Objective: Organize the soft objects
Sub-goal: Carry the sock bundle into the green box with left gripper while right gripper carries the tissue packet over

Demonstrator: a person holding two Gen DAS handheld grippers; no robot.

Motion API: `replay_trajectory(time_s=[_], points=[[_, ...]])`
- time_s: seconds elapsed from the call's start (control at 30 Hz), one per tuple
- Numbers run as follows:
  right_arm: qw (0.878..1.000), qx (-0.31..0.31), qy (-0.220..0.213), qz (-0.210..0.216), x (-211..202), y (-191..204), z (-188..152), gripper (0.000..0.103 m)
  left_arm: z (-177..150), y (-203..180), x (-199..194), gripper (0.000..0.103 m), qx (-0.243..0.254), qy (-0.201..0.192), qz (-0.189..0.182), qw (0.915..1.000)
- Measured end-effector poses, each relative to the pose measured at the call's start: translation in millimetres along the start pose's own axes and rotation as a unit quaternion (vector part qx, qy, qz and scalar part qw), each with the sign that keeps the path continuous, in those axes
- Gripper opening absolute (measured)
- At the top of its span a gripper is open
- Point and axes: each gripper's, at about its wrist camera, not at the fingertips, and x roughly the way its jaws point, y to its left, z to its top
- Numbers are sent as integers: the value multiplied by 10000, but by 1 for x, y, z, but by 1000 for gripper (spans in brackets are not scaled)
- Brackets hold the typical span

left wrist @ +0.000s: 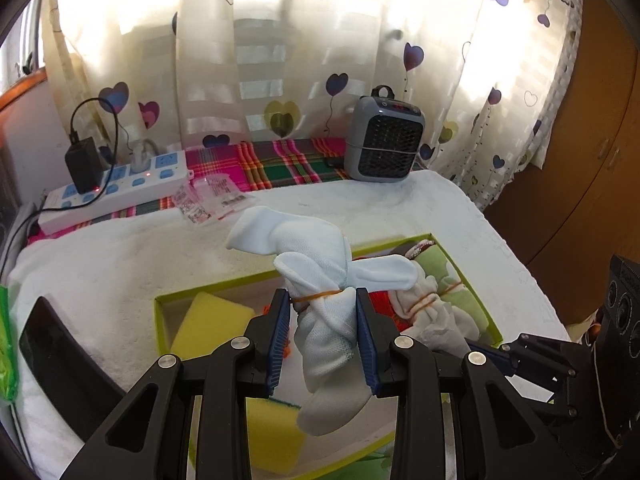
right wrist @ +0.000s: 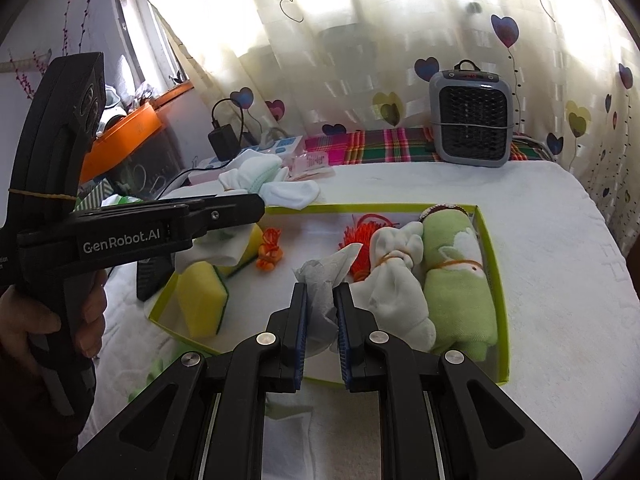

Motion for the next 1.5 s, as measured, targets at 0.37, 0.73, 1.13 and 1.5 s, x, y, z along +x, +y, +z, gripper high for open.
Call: replay_trajectory(time_s=[0.37,0.73,1.13,1.5], points=[[9998,32,169,24,20,0,-4,14,-1,-7,26,30,90,258,-78,9996],[9995,16,324,-24,32,-3,-7,14,-10,-15,52,31,193,543,-71,9983],[9986,-38,531,-49,40,-4,-8,14,-16,-14,65,31,192,719,-47,9972],[9984,-27,568,-60,43,-5,-8,14,-17,-10,67,39,108,745,-35,9972]])
